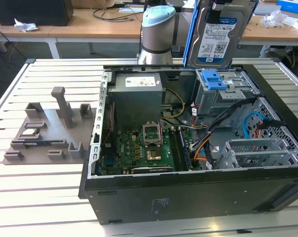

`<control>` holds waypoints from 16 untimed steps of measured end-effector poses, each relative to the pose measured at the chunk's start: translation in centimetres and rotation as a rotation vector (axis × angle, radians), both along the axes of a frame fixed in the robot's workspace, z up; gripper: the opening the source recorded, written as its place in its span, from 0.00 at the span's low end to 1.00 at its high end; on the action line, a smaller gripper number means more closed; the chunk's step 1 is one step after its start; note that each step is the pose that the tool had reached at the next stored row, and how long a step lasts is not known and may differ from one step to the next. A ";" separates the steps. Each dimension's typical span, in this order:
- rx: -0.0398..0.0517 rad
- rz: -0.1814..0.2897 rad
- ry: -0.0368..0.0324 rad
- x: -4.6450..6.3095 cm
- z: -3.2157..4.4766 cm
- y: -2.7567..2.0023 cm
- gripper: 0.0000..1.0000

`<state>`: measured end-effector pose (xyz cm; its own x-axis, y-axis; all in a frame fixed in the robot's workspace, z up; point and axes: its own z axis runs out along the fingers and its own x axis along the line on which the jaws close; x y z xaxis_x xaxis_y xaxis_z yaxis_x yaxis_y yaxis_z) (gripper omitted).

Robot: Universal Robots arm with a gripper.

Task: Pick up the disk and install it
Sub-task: 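Pick up the disk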

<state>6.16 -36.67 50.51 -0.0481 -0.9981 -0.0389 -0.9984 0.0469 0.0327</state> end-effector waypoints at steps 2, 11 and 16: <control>0.0000 0.000 0.0000 0.0 -0.07 -0.20 0.37; 0.0001 0.000 0.0000 0.0 -0.32 -1.77 0.37; 0.0000 0.000 0.0000 0.0 -0.43 -2.08 0.37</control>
<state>6.16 -38.75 50.08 -0.0481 -0.9981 -0.0389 -0.9984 0.0469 0.0327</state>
